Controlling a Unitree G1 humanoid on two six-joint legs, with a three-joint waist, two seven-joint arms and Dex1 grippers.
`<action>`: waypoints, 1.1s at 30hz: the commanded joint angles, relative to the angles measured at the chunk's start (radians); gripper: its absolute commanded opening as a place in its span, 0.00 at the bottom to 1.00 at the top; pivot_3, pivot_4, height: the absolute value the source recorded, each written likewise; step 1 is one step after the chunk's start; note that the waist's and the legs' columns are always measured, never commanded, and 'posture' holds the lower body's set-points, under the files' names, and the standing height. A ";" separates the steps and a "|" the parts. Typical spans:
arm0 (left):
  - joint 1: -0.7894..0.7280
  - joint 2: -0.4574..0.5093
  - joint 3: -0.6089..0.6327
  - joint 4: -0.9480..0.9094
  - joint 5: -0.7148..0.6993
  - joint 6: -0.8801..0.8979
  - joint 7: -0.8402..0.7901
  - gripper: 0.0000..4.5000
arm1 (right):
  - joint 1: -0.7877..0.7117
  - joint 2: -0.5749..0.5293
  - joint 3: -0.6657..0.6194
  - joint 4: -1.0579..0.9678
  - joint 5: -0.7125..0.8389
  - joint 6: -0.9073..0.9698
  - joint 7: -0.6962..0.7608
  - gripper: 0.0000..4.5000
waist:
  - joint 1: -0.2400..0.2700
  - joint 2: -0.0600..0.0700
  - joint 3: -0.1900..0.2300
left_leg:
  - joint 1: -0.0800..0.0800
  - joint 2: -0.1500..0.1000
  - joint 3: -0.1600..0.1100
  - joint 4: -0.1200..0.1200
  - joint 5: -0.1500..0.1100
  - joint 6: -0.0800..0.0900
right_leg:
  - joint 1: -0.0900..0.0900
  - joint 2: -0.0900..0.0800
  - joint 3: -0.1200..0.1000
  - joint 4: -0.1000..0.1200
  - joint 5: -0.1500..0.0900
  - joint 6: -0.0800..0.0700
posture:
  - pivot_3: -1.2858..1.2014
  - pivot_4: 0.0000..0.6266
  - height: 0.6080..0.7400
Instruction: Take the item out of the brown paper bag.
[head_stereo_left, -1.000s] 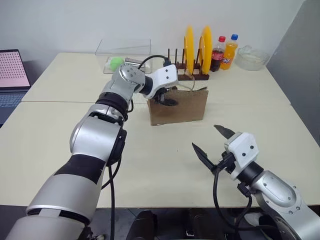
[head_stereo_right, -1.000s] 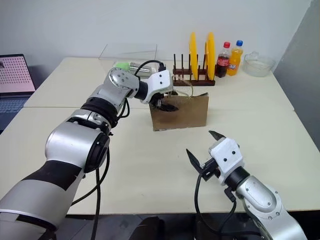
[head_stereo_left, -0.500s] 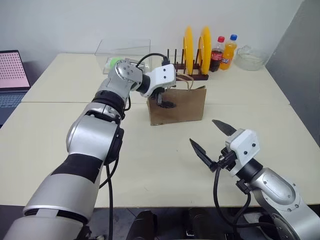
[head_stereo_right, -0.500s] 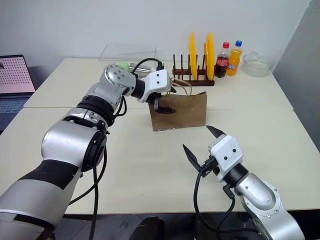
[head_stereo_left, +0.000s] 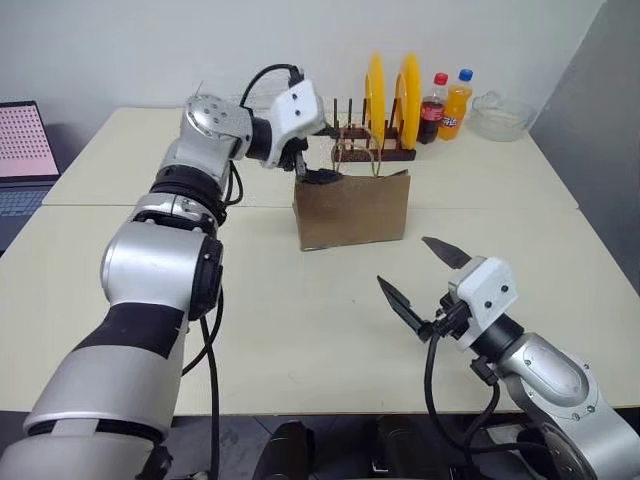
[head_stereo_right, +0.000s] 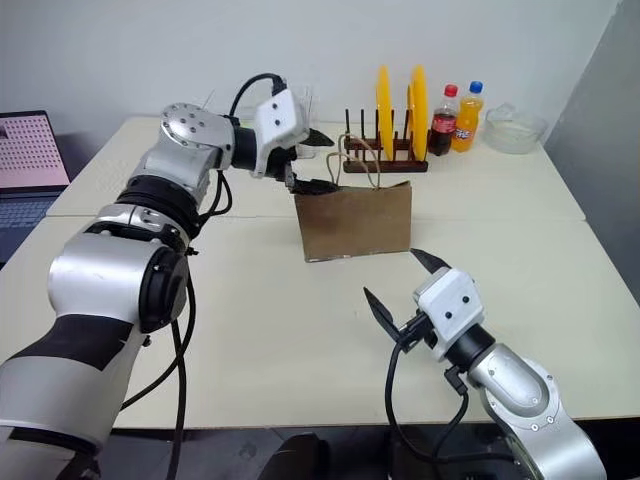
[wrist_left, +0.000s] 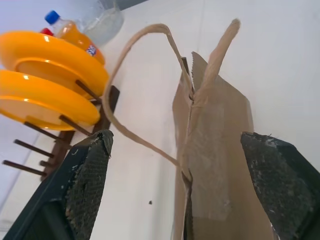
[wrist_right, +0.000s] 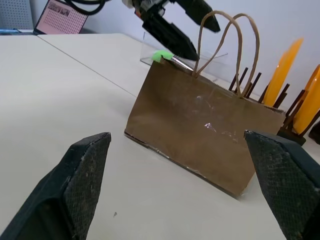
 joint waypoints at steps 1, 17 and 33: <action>-0.016 0.034 0.067 -0.045 -0.071 0.031 -0.011 0.95 | -0.032 -0.002 -0.007 0.003 -0.007 -0.032 0.017 1.00 | 0.000 0.000 0.000 | 0.000 0.000 0.000 0.000 0.000 0.000 | 0.000 0.000 0.000 0.000 0.000 0.000 | 0.52 0.24 1.00; 0.642 0.226 0.241 -1.065 -0.417 0.565 -0.031 0.95 | -0.338 0.029 -0.141 0.279 0.185 -0.050 0.173 1.00 | -0.029 0.001 0.000 | 0.008 0.001 0.001 -0.002 0.000 0.000 | 0.002 0.000 0.006 0.003 0.003 -0.006 | 0.52 0.24 1.00; 1.456 0.008 0.321 -2.091 -0.608 0.985 0.604 0.96 | -1.070 0.030 0.006 1.407 -0.122 -0.466 0.341 0.01 | -0.014 0.001 -0.001 | 0.012 0.001 0.003 -0.002 0.000 -0.001 | 0.005 0.000 0.008 0.002 0.004 -0.007 | 0.52 0.24 1.00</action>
